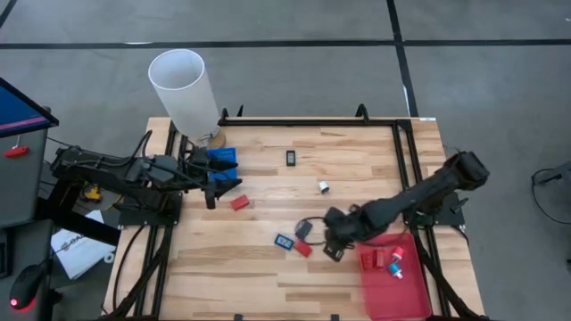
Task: Pick & Place Office items
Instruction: Put the blue charger adapter into the red bin
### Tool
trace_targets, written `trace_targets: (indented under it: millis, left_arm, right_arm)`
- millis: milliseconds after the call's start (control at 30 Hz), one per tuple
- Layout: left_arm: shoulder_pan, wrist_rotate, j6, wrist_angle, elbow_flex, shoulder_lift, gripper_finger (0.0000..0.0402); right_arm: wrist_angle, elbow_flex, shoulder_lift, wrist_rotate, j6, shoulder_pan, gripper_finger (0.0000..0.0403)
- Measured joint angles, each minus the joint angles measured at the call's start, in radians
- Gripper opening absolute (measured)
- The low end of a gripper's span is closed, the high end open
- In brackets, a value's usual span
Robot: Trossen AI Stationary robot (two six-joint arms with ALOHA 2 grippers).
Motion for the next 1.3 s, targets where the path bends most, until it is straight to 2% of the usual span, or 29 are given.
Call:
trace_targets:
  millis: [233,433,567,767,900,1100,1300]
  left_arm:
    - [0.0,0.0,0.021,-0.015,0.0,0.0,0.0284]
    - [0.0,0.0,0.021,-0.015,0.0,0.0,0.0284]
    - [0.0,0.0,0.021,-0.014,0.0,0.0,0.0284]
    - [0.0,-0.014,0.017,-0.013,0.0,0.0,0.0284]
    - [0.0,-0.022,0.006,-0.011,0.0,0.0,0.0284]
    - [0.0,-0.036,-0.03,-0.004,0.0,0.001,0.0284]
    - [0.0,-0.038,-0.06,0.003,0.0,0.001,0.0284]
  right_arm:
    - [-0.022,-0.058,-0.072,0.043,0.415,0.201,0.0137]
    - [-0.011,-0.058,-0.073,0.044,0.706,0.395,0.0137]
    - [-0.003,-0.046,-0.072,0.063,0.841,0.519,0.0137]
    - [-0.013,-0.023,-0.072,0.074,0.837,0.647,0.0137]
    - [-0.091,-0.023,-0.072,0.052,0.791,0.689,0.0137]
    - [-0.233,-0.028,-0.059,0.044,0.691,0.678,0.0137]
    - [-0.145,-0.064,-0.018,0.051,0.648,0.64,0.0137]
